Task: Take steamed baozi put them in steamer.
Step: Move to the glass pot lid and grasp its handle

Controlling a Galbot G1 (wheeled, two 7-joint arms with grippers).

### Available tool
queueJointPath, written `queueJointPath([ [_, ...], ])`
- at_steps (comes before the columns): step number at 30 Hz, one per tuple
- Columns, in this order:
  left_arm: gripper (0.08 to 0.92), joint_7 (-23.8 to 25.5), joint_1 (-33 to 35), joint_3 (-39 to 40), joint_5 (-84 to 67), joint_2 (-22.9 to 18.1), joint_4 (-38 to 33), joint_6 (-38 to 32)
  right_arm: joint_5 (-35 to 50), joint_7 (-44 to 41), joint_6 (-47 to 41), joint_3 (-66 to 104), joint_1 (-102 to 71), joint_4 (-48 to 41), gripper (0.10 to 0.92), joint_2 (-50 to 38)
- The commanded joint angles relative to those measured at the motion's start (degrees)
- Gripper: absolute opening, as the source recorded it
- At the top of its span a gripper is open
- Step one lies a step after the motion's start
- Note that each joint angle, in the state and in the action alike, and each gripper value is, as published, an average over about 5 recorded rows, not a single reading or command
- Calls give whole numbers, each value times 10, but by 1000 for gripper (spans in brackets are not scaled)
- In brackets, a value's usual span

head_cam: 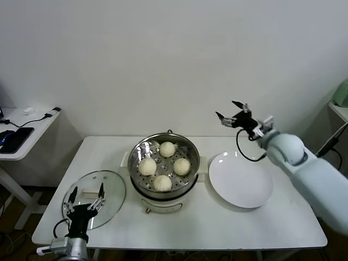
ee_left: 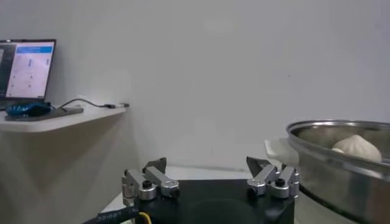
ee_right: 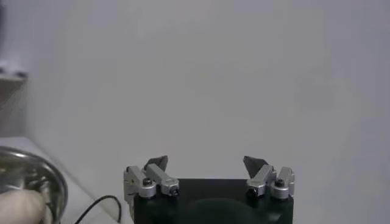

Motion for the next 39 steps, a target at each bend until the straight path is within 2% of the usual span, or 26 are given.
queueJointPath([
  [1, 823, 0, -13, 0, 7, 12, 20, -24, -81, 41, 164, 352, -412, 78, 823, 159],
  [10, 823, -27, -9, 2, 70, 18, 18, -44, -161, 35, 251, 358, -521, 78, 823, 298],
  [18, 823, -40, -3, -2, 157, 32, 36, -72, -170, 53, 274, 339, -560, 83, 823, 322],
  [22, 823, -60, -6, -12, 283, 49, 58, -102, -170, 63, 271, 329, -564, 87, 823, 317],
  [27, 823, -114, -12, -22, 541, 84, 121, -138, -189, 82, 249, 312, -557, 86, 823, 310],
  [31, 823, -139, -14, -20, 708, 101, 177, -130, -195, 94, 236, 298, -550, 84, 823, 306],
  [39, 823, -195, -50, -21, 842, 98, 262, -92, -191, 93, 207, 294, -547, 74, 823, 292],
])
